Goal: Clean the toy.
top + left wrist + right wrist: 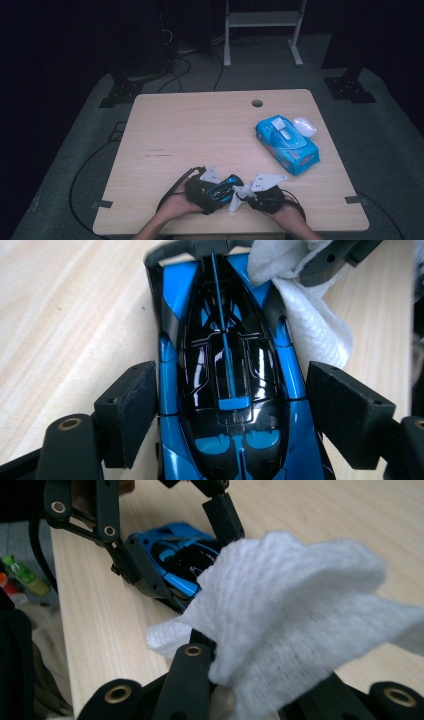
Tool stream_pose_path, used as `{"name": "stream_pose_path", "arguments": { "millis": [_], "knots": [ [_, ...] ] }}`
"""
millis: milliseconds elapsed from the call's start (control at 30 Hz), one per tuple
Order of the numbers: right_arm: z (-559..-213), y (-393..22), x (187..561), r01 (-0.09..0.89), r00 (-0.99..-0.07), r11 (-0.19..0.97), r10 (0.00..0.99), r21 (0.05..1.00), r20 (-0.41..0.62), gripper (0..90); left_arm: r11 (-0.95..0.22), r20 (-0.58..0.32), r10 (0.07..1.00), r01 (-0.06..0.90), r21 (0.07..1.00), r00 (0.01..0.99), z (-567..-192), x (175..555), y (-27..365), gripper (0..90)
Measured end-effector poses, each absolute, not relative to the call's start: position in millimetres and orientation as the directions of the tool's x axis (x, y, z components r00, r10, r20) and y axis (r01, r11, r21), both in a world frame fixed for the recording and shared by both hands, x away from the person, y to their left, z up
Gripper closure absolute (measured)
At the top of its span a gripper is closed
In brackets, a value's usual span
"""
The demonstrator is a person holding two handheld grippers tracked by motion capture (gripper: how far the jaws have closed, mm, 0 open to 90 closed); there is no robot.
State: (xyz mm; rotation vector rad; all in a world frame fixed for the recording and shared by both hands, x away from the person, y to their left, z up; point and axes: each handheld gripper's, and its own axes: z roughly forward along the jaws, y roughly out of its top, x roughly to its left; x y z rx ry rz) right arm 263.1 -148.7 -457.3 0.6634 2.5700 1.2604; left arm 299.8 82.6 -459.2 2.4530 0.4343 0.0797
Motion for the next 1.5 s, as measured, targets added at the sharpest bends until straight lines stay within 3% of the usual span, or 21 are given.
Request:
{"name": "stream_pose_path", "arguments": {
  "millis": [167,633,867,967,1500],
  "knots": [
    [-460,-150,262,0.303,-0.88,0.547,0.474,0.781,0.009,79.6,-0.755,-0.024,0.33,0.28,0.593,0.944,-461,299,79,20.1],
    [-450,-187,267,0.375,-0.83,0.387,0.545,0.842,0.119,79.6,-0.757,0.003,0.352,0.282,0.59,0.936,-465,297,72,16.9],
    [-451,-190,268,0.37,-0.826,0.378,0.552,0.849,0.114,79.6,-0.757,0.02,0.362,0.281,0.59,0.932,-468,296,68,15.2],
    [-451,-189,268,0.366,-0.827,0.381,0.551,0.849,0.11,79.6,-0.751,0.023,0.358,0.273,0.601,0.933,-467,295,69,23.2],
    [-447,-190,268,0.369,-0.821,0.36,0.558,0.857,0.119,79.6,-0.748,0.024,0.345,0.26,0.61,0.938,-463,295,75,27.0]
  ]
}}
